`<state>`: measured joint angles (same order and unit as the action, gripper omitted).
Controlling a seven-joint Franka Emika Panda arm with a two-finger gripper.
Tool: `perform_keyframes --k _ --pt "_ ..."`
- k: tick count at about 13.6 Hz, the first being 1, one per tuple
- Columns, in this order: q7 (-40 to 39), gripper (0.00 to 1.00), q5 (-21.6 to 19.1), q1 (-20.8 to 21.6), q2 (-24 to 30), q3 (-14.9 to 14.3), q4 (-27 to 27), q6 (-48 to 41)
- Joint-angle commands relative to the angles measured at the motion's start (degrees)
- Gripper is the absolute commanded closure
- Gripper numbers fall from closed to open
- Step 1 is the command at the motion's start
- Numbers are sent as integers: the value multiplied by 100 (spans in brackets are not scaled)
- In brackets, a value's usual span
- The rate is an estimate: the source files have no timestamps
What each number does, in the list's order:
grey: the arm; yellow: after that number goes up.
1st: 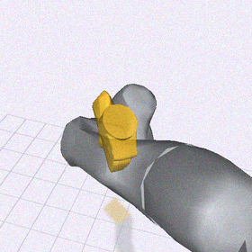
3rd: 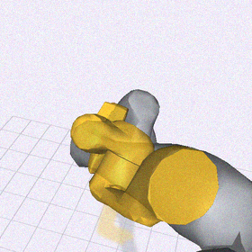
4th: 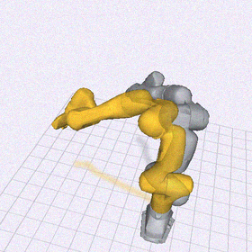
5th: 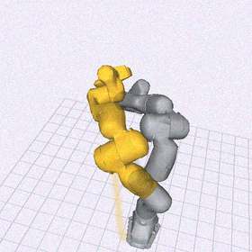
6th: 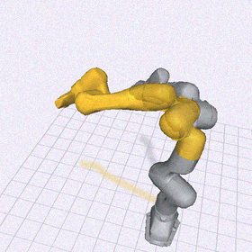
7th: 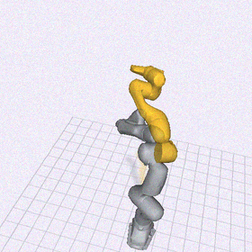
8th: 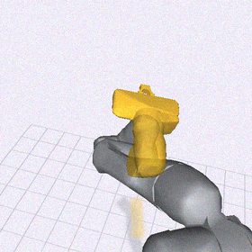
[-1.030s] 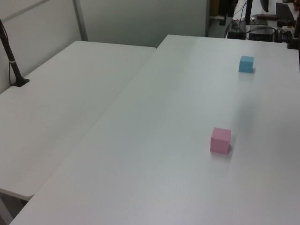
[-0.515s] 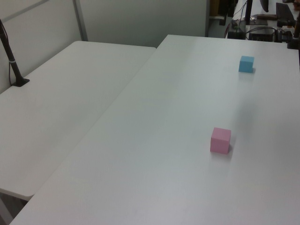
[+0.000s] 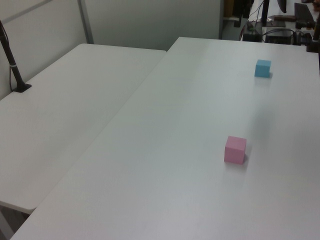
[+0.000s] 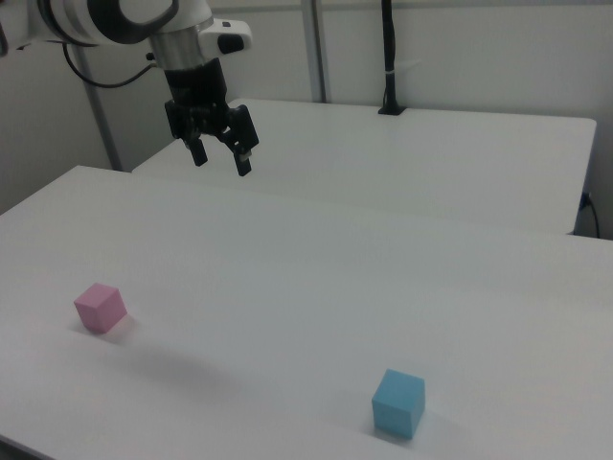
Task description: Put blue cube on pink cube
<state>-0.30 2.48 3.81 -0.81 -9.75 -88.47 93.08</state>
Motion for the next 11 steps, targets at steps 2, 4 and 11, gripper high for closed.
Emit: perform_keyframes --k 2,4,11 --pt "-40 0 78 14 90 26 -92 -9" --pt "-40 0 78 23 90 34 -109 -18" --pt "-1081 0 552 -476 107 -88 -118 -299"
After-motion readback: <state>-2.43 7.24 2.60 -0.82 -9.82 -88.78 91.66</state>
